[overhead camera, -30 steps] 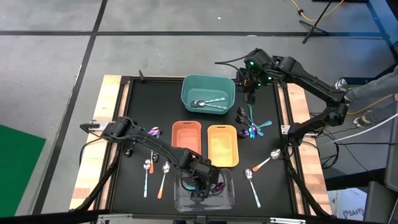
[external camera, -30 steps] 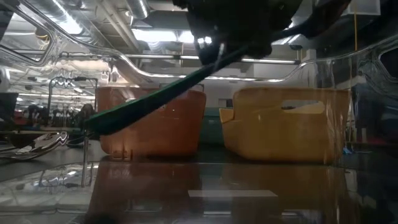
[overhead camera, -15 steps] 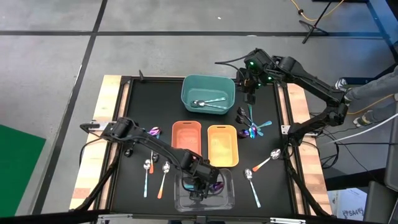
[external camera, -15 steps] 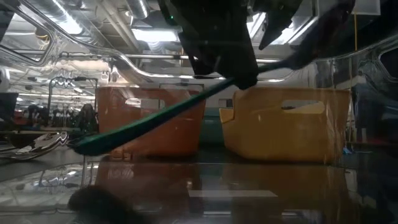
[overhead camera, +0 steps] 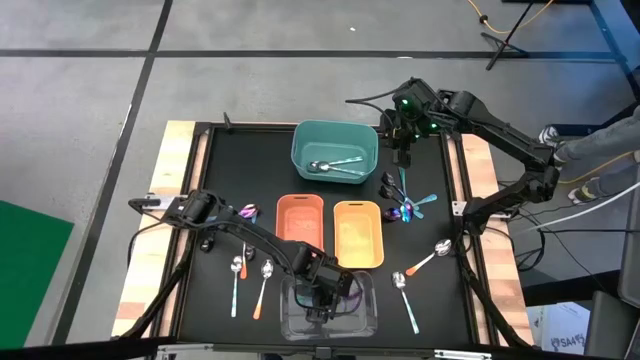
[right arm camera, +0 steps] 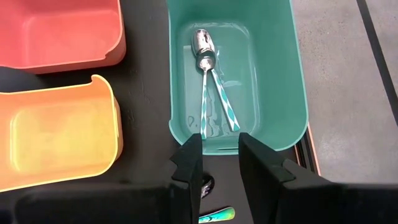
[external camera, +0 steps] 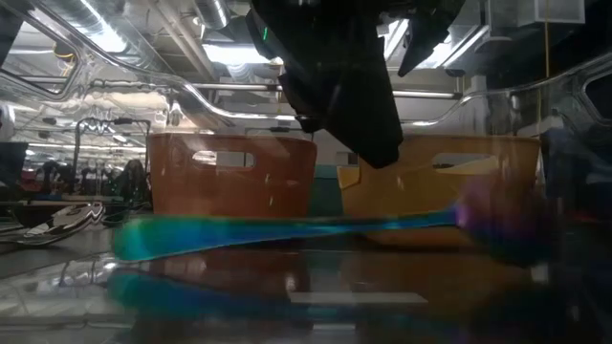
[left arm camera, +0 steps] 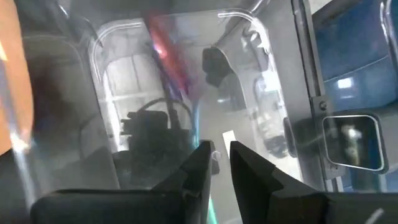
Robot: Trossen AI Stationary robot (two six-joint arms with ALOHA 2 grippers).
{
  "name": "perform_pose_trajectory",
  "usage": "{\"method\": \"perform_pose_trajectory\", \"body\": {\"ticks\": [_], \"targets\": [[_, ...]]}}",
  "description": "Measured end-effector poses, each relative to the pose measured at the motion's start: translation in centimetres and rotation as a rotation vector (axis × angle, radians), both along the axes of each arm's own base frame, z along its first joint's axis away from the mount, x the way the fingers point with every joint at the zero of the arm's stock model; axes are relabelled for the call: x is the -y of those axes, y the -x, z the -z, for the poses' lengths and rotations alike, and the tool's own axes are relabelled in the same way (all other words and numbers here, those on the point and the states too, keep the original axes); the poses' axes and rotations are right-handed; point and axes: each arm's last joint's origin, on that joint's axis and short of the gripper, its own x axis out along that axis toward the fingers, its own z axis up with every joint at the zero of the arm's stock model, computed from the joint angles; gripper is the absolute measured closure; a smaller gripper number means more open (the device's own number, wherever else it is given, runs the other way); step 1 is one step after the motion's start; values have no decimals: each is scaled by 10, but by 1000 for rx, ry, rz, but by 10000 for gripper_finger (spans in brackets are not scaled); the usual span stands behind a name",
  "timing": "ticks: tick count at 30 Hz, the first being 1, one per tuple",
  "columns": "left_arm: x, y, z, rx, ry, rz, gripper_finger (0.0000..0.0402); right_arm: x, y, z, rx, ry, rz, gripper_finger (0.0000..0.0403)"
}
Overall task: Sort silverware by color (type)
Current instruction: Put the blue spoon into the transparent bin
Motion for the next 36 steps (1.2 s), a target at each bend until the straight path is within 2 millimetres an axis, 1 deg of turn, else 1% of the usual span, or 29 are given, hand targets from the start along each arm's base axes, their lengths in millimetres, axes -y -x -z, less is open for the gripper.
{"method": "perform_pose_trajectory", "body": {"ticks": [6,19,24,30,36], "targets": [[0,-1,0,13,-16,-11,336,0,0,0,0,0,0,313],[0,-3,-2,46,-7,-15,335,0,0,0,-3,-2,0,313],[-1,-4,-3,48,-6,-17,335,-2,4,2,-42,-9,9,313],[-3,-11,-24,101,-22,27,335,-5,13,-5,-39,36,34,313],[-17,-12,-49,58,-102,58,335,-11,24,-15,-6,63,41,313]]}}
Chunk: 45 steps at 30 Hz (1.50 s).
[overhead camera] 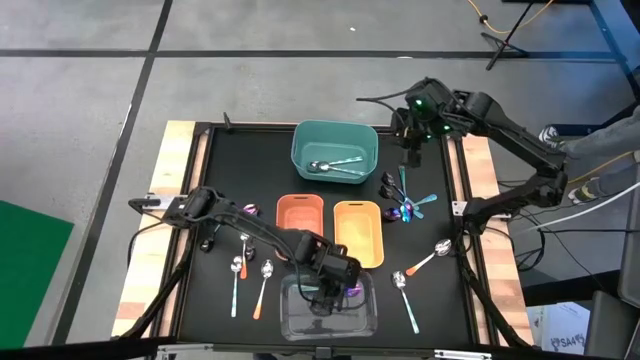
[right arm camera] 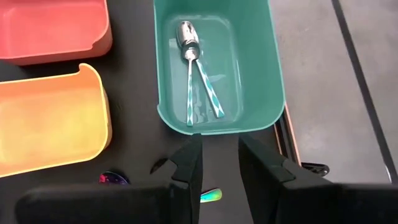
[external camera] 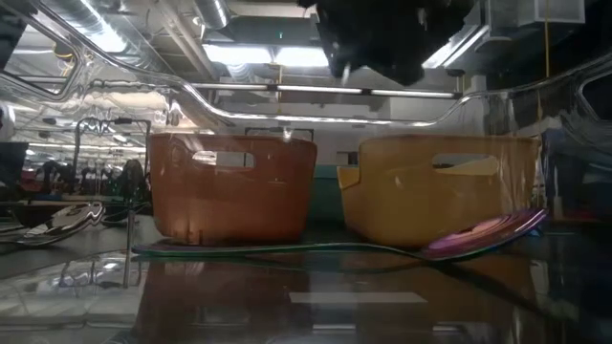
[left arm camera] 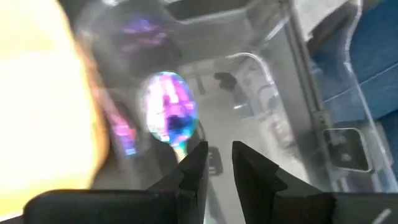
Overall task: Sort silverware by color (type)
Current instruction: Put the blue spoon into the transparent bin
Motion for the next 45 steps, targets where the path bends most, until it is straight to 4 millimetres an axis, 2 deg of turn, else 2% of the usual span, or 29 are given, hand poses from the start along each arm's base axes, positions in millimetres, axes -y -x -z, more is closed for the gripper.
{"method": "perform_pose_trajectory", "body": {"ticks": [7,15,21,26,29,35,39,45], "targets": [[-23,6,-38,-62,-171,22,335,-5,9,-8,33,13,6,313],[-73,28,-68,-279,-269,-4,335,-9,15,-12,61,-4,9,313],[-111,67,-101,-334,-375,-82,335,-10,15,-12,61,-10,7,313],[-139,115,-118,-309,-361,-203,335,-10,15,-12,65,-18,5,313],[-152,145,-108,-288,-345,-270,335,-10,15,-12,67,-19,4,313],[-169,200,-65,-257,-316,-368,335,-10,15,-12,69,-19,4,313],[-174,225,-31,-294,-316,-391,335,-10,15,-12,70,-18,4,313],[-177,247,16,-431,-316,-442,335,-9,14,-13,77,-13,3,313]]}}
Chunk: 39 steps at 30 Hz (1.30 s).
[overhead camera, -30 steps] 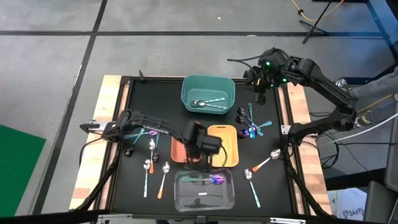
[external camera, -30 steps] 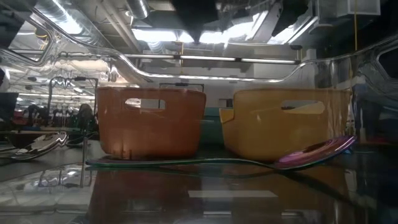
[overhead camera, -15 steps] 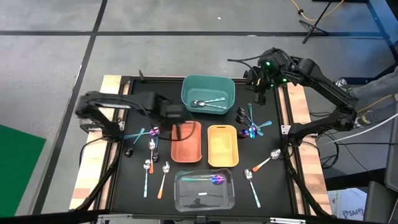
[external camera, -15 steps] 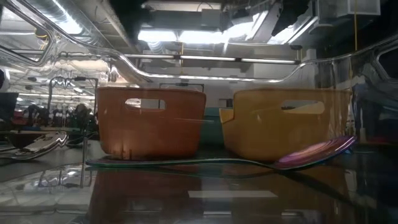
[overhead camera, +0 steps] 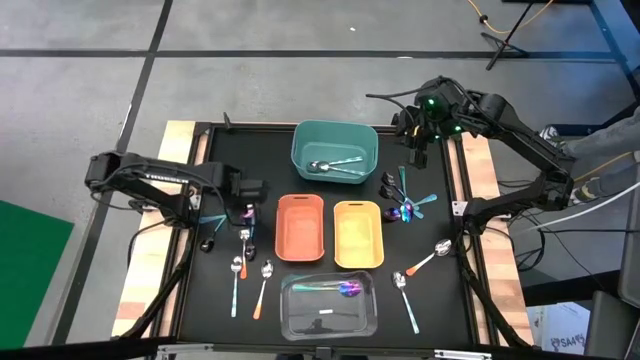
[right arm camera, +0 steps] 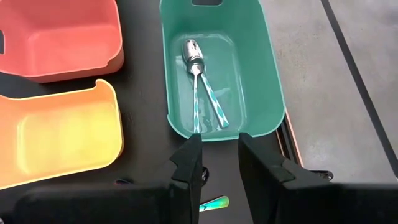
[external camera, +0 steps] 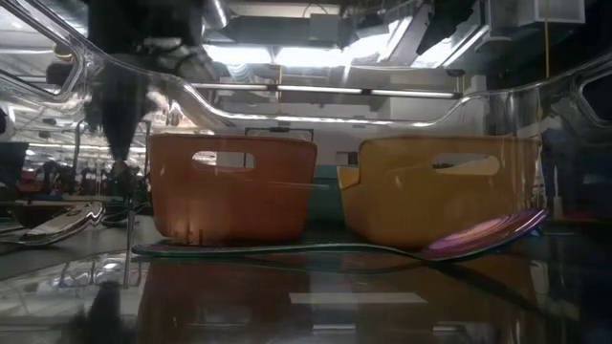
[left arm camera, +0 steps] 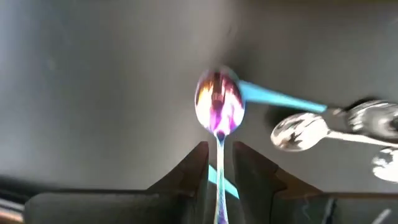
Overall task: Sort silverware by color (type)
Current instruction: Put the blue spoon into the transparent bin
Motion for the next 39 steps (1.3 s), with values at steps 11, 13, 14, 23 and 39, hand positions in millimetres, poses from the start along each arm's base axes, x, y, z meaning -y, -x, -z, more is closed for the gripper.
{"method": "perform_pose_trajectory", "body": {"ticks": [11,13,14,23,39], "targets": [[-8,21,51,-38,154,-167,335,0,-1,0,-3,-2,0,313],[-9,24,56,-41,148,-175,335,0,-1,0,-3,-2,0,313],[-9,25,58,-44,145,-179,335,0,-1,0,-3,-2,0,313],[-10,29,64,-49,140,-191,335,0,-1,0,-3,-2,0,313],[-11,27,76,-123,116,-220,335,0,-1,0,-3,-2,0,313]]}}
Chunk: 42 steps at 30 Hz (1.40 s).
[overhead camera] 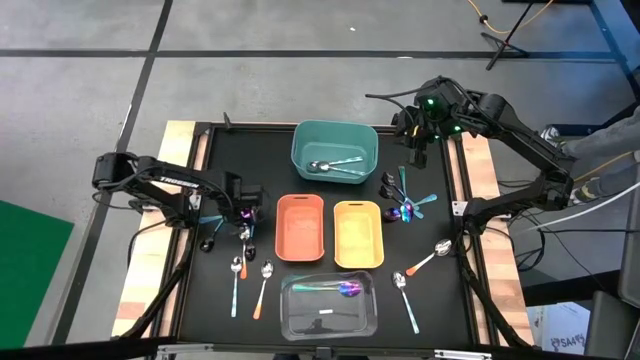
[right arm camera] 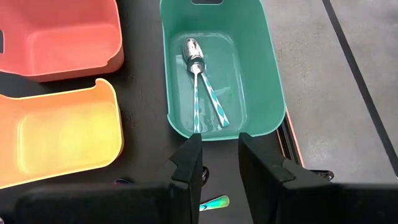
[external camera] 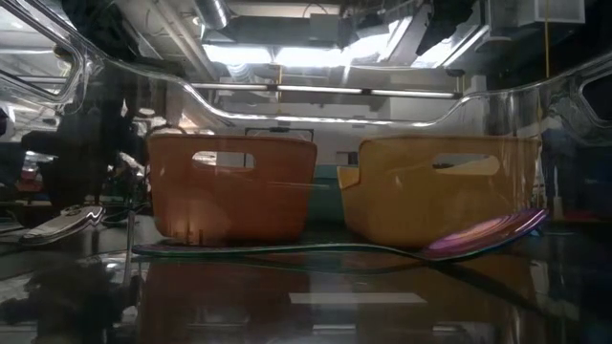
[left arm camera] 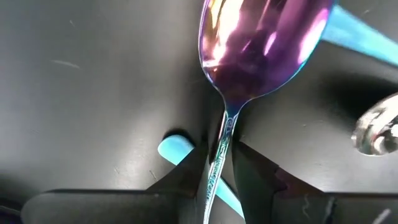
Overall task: Sort silverware by color (type)
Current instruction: Put the blue spoon into the transparent bin
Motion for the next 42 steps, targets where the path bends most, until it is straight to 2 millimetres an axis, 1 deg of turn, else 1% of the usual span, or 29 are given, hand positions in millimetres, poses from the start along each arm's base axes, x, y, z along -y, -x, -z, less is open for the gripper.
{"method": "perform_pose_trajectory", "body": {"ticks": [5,9,16,22,26,28,32,37,42], "targets": [[0,-2,5,-39,7,0,335,0,0,0,0,0,0,313],[0,-2,6,-42,7,0,339,0,0,0,0,0,0,313],[0,-2,6,-42,10,-1,391,0,0,0,0,0,0,313],[0,-2,5,-31,8,-1,389,0,0,0,0,0,0,313],[-2,-10,-4,15,-8,-2,396,0,0,0,0,0,0,313],[-3,-17,-15,64,-18,-4,396,0,0,0,-1,0,0,313],[-4,-30,-35,106,-21,0,397,0,0,0,-1,-1,0,313],[-3,-51,-78,198,-29,17,398,0,0,0,-1,0,0,313],[4,-76,-131,400,-45,10,399,0,0,0,0,5,-5,313]]}}
